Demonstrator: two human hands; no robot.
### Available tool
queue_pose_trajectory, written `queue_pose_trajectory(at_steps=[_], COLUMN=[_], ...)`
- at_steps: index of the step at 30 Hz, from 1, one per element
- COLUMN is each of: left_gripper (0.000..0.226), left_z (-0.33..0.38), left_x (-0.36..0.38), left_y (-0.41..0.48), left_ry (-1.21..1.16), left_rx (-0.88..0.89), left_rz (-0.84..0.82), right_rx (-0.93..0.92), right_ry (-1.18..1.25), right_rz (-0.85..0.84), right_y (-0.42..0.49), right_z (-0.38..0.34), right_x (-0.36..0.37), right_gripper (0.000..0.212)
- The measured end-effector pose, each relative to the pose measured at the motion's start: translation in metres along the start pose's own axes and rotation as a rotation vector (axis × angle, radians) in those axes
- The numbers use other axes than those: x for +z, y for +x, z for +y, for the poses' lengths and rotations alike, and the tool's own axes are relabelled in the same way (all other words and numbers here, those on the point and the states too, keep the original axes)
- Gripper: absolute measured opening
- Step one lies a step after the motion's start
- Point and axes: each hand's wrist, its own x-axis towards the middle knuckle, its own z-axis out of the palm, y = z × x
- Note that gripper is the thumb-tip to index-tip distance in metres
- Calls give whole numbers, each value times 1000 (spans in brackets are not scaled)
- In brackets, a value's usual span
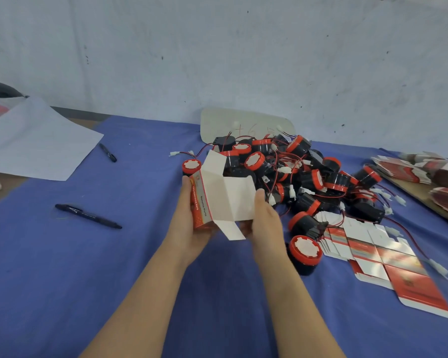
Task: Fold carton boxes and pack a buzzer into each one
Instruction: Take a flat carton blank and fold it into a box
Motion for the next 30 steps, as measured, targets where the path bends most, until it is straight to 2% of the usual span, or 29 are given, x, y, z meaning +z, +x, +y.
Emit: queue_pose_trajectory(at_steps=[3,4,7,10,12,14,15,16,17,20,22,24,26,27,29,30], left_gripper=[54,54,51,51,48,45,42,42,43,62,65,48,28,27,37,43], left_z=[-1,-1,-3,0,4,10,12,13,13,6,0,-4,-8,-10,-9,-9], left_x=[3,5,9,7,5,2,1,0,1,3,3,2,-2,-5,-13,-17], left_y=[-1,-2,-4,-4,-2,0,2,2,2,2,2,3,1,0,-1,-1], left_ry=[182,275,429,330,249,195,199,223,259,316,291,314,471,647,1078,1217], left_rx=[84,116,154,90,120,202,239,265,279,267,215,144,76,64,68,84], left_rz=[64,74,82,26,5,44,77,111,140,143,112,43,-22,-44,-60,-54], right_rx=[104,115,89,27,-184,-445,-515,-522,-454,-145,-116,-106,-37,-25,-110,-184], right_ry=[403,418,252,201,-27,-328,-462,-607,-775,-1163,-1216,-1293,-1411,-1438,-1368,-1271], right_rz=[-34,-34,81,109,168,269,320,346,321,108,6,-87,-198,-235,-220,-160], right_y=[3,4,8,6,3,-1,-3,-3,-4,-13,-22,-29,-32,-32,-33,-32], right_z=[-2,-1,2,0,-2,-10,-15,-20,-25,-36,-39,-39,-36,-36,-38,-41], right_x=[-10,-12,-14,-16,-18,-24,-31,-39,-49,-77,-88,-93,-92,-91,-88,-88], right_gripper=[25,26,29,29,30,24,21,23,28,40,43,53,61,60,49,41])
